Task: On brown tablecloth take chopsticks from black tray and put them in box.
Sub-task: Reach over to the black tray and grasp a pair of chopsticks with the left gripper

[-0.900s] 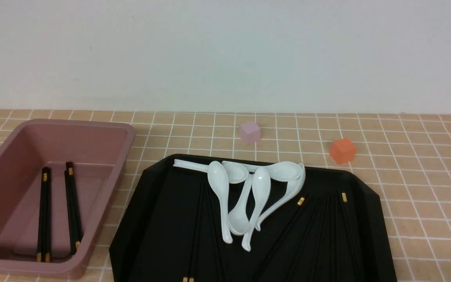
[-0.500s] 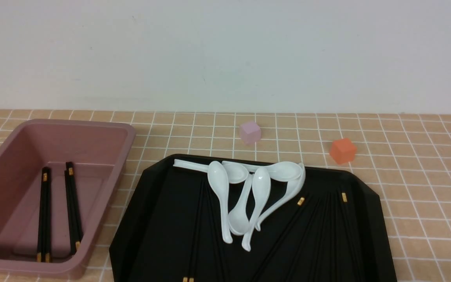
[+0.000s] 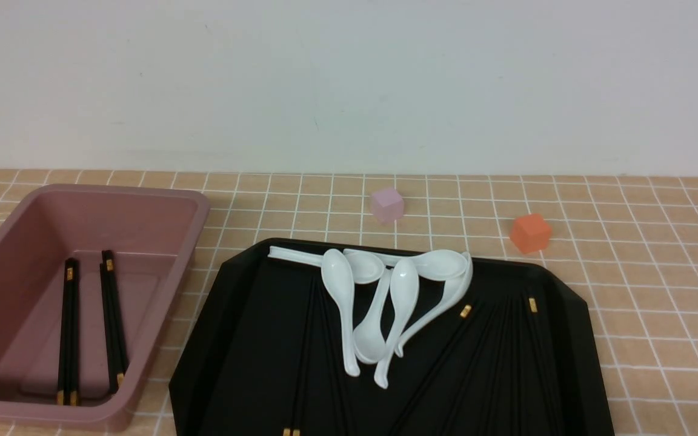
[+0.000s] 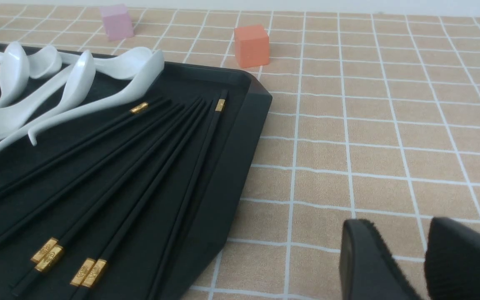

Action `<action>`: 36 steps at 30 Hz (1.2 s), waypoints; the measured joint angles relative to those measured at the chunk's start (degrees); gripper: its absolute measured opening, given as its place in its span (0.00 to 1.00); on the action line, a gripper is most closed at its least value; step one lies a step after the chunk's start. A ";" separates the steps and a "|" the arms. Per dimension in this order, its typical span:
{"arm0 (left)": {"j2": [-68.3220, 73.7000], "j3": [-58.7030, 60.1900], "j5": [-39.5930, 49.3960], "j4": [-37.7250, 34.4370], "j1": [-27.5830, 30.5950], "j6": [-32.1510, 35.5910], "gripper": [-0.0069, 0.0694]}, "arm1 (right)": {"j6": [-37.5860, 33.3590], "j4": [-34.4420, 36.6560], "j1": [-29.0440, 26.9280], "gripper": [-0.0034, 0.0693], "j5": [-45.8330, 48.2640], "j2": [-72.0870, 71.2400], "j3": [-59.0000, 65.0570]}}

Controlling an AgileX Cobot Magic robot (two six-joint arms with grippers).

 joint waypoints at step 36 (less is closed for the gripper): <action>0.64 -7.40 -17.80 -57.45 0.00 -14.61 0.13 | 0.00 -0.01 0.00 0.38 0.00 0.00 0.00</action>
